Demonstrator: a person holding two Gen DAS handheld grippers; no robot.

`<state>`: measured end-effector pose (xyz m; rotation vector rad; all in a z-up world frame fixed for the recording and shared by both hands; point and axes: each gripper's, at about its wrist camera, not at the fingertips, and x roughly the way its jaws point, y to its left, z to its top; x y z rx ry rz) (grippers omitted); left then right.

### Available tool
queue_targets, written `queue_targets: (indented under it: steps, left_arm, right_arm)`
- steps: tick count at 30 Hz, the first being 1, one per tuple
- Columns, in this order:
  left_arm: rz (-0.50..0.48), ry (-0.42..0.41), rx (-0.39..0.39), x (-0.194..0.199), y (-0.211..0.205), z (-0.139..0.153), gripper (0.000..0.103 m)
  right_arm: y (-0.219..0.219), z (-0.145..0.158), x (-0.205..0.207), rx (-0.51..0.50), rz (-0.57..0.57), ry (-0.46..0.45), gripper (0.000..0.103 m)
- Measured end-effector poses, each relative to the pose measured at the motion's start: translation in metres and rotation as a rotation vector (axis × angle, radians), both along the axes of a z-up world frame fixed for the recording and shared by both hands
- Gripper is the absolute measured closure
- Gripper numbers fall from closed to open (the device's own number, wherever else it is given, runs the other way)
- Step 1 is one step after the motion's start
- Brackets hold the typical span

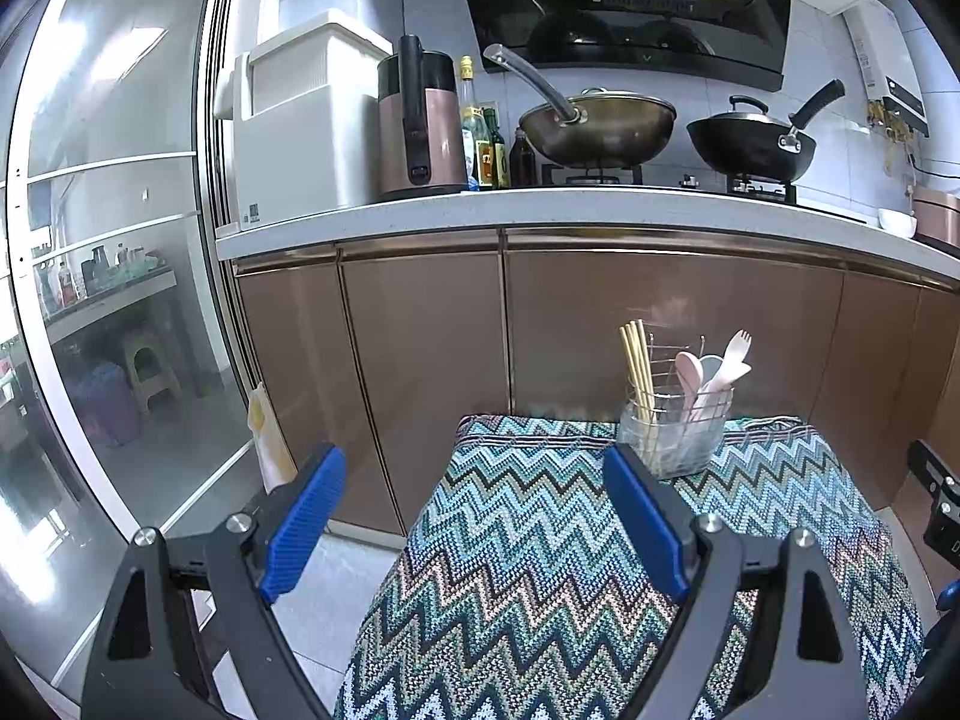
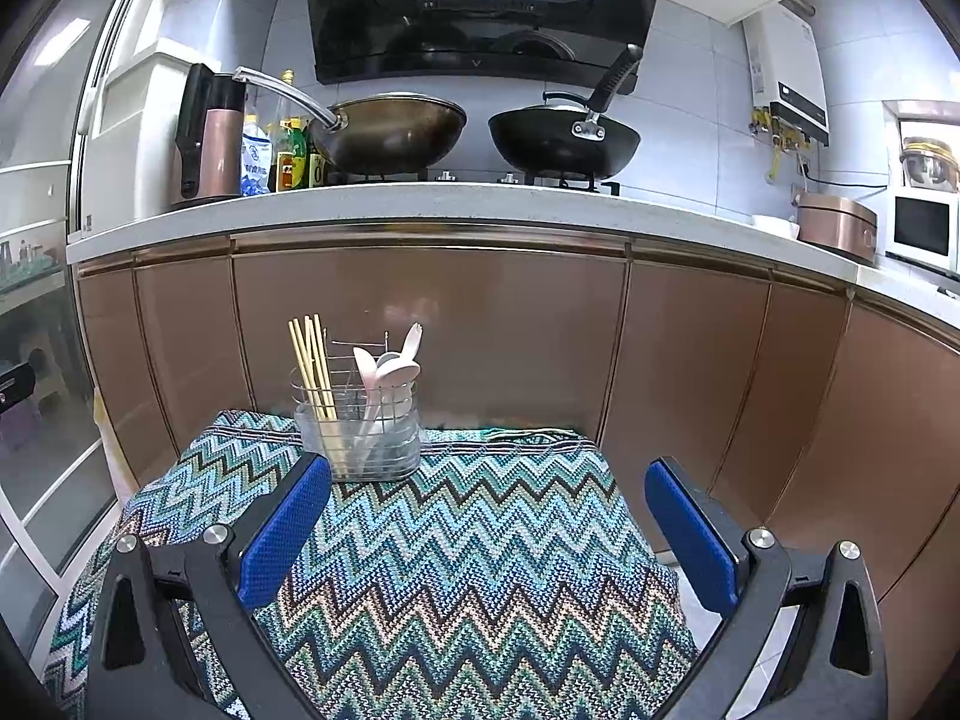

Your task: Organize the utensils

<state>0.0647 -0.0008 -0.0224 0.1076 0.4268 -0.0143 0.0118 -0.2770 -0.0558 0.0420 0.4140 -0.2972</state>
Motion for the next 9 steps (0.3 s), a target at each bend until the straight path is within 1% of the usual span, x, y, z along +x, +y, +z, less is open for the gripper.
queue_targets:
  steps: [9]
  left_arm:
    - [-0.001,0.010,-0.002,0.0018,0.0011,-0.0004,0.016]
  right_arm:
    - [0.0003,-0.0016,0.0007,-0.002,-0.001,0.004,0.000]
